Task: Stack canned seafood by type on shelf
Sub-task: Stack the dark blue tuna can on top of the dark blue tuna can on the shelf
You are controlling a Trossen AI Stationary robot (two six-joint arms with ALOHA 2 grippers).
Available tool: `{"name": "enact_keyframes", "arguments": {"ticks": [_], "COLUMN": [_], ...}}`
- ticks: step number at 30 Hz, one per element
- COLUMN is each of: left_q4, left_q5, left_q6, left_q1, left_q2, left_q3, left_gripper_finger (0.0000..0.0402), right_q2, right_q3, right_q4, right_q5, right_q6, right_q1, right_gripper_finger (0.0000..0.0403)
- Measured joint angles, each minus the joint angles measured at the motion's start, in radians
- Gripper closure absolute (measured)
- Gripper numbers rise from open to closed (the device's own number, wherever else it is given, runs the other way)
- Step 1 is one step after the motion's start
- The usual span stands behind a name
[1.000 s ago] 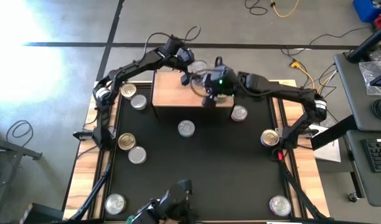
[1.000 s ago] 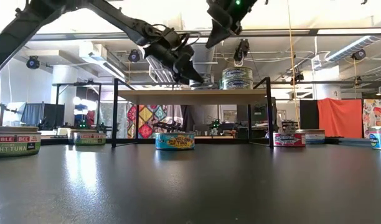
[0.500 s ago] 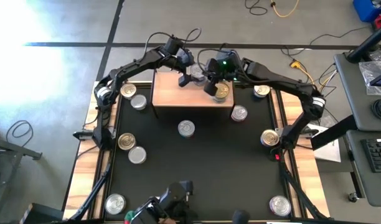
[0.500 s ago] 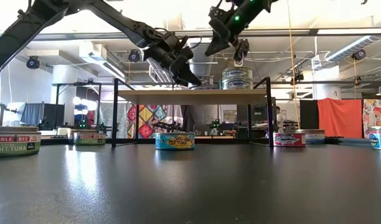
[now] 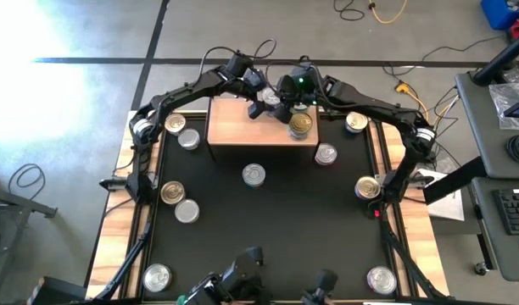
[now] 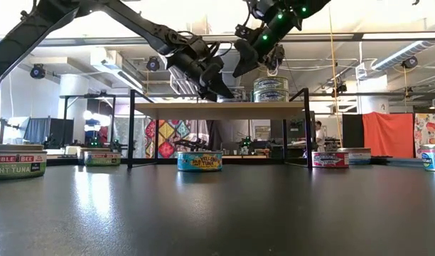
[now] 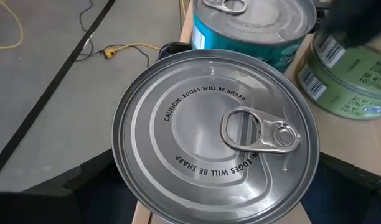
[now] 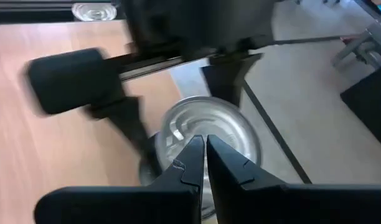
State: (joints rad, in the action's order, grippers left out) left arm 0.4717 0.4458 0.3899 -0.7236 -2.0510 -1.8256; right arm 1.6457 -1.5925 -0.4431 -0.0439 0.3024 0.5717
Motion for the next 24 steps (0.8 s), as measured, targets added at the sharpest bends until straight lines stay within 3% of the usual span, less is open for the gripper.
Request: {"name": "enact_keyframes", "arguments": {"ticks": [8, 18, 24], "left_q4": [-0.007, 0.002, 0.103], "left_q5": [-0.158, -0.166, -0.17], "left_q6": [-0.032, -0.05, -0.037], "left_q1": [0.065, 0.069, 0.071], "left_q2": [0.002, 0.003, 0.003], "left_q3": [0.0, 0.0, -0.067], "left_gripper_finger": [0.0038, 0.0038, 0.0038], "right_q2": [0.0, 0.0, 0.0], "right_q3": [0.0, 0.003, 0.005], "right_q4": [0.004, 0.004, -0.004], "right_q5": [0.001, 0.017, 0.027], "right_q6": [0.013, 0.056, 0.057], "right_q1": [0.012, 0.012, 0.012], "right_gripper_finger": [0.039, 0.039, 0.039]}}
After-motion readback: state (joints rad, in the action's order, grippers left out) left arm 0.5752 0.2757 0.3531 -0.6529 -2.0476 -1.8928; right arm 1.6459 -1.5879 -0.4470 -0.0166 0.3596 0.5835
